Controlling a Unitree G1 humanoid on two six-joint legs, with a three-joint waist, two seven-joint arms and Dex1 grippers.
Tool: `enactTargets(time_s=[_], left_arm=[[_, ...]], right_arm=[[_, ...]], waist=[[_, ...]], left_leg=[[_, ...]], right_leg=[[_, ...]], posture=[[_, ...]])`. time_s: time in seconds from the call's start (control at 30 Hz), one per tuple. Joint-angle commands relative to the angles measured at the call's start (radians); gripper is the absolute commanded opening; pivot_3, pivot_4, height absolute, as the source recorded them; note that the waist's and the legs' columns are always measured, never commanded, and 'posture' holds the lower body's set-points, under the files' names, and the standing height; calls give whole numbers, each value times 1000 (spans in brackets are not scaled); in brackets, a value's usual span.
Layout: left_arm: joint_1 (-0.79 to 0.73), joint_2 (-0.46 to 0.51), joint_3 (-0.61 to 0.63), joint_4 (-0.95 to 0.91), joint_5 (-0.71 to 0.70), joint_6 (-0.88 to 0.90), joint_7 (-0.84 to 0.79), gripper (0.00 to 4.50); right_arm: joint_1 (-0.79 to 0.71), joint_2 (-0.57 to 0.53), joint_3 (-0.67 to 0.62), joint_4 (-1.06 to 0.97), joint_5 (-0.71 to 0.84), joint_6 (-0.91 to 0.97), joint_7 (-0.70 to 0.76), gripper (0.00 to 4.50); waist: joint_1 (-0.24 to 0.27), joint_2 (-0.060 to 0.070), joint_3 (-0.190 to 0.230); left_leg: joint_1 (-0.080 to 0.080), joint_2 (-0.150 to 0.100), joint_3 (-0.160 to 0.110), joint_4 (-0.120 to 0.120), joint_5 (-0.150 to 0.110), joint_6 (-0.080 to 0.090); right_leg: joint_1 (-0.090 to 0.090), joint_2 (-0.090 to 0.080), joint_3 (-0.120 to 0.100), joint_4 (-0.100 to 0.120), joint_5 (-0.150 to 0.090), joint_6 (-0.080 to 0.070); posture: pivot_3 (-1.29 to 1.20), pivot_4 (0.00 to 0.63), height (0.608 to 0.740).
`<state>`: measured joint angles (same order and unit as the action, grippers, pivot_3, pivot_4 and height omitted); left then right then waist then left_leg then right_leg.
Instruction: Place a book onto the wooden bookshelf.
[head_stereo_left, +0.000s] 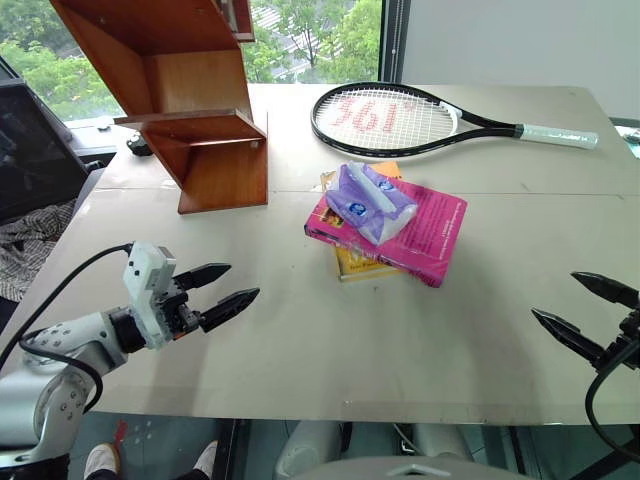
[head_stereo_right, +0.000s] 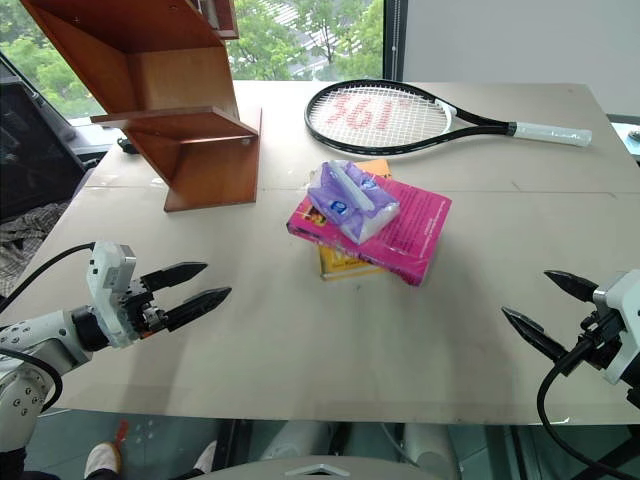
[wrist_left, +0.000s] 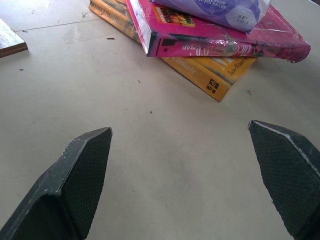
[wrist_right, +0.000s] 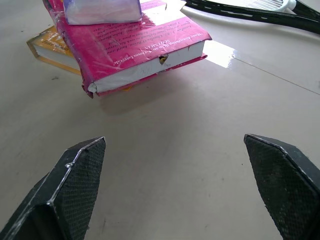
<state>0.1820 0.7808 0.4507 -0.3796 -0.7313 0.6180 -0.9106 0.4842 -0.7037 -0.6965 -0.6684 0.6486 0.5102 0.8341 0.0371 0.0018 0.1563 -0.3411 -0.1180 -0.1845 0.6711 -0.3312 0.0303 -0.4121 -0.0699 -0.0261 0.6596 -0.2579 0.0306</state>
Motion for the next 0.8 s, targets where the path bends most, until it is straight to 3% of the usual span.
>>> enactTargets(time_s=[0.03,0.23,0.33,0.4,0.5,0.57,0.8], left_arm=[[-57,8,-3,-20,-15,-15,1,4500],[-156,-7,-62,-65,-36,-18,3,4500],[-163,-26,-60,-91,-63,-31,-3,4500],[-154,-18,-61,-104,-80,-33,-37,4500],[-149,-18,-41,-95,-91,-69,-91,4500],[-153,-12,-18,-84,-120,-54,-103,4500],[-123,15,11,-90,-132,-49,-123,4500]], right_arm=[[-23,7,6,-8,3,-37,-5,4377],[-129,26,90,-50,49,15,-104,4377],[-232,-17,173,-104,89,105,-183,4377],[-398,-40,282,-124,130,217,-287,4377],[-761,8,556,-30,55,379,-417,4377],[-935,71,658,55,45,461,-461,4377],[-1262,241,931,415,-101,489,-430,4377]], waist=[[2,0,0],[1,-1,0],[-14,-1,0],[-29,-1,1],[-49,-2,1],[-47,-2,1],[-46,-3,1]], left_leg=[[0,0,0,0,0,0],[0,0,1,1,0,0],[1,1,1,1,0,0],[1,1,1,1,0,0],[2,1,4,1,0,0],[2,2,4,0,0,0],[-6,2,4,0,0,0]], right_leg=[[0,0,0,0,0,0],[0,0,0,2,0,0],[0,1,1,2,0,0],[0,1,2,2,0,0],[-1,1,3,2,1,-1],[-2,1,3,2,1,-1],[-8,1,2,-1,1,-1]], posture=[[0,150,740],[0,150,740],[0,150,740],[0,150,740],[0,150,740],[0,150,740],[0,150,740]])
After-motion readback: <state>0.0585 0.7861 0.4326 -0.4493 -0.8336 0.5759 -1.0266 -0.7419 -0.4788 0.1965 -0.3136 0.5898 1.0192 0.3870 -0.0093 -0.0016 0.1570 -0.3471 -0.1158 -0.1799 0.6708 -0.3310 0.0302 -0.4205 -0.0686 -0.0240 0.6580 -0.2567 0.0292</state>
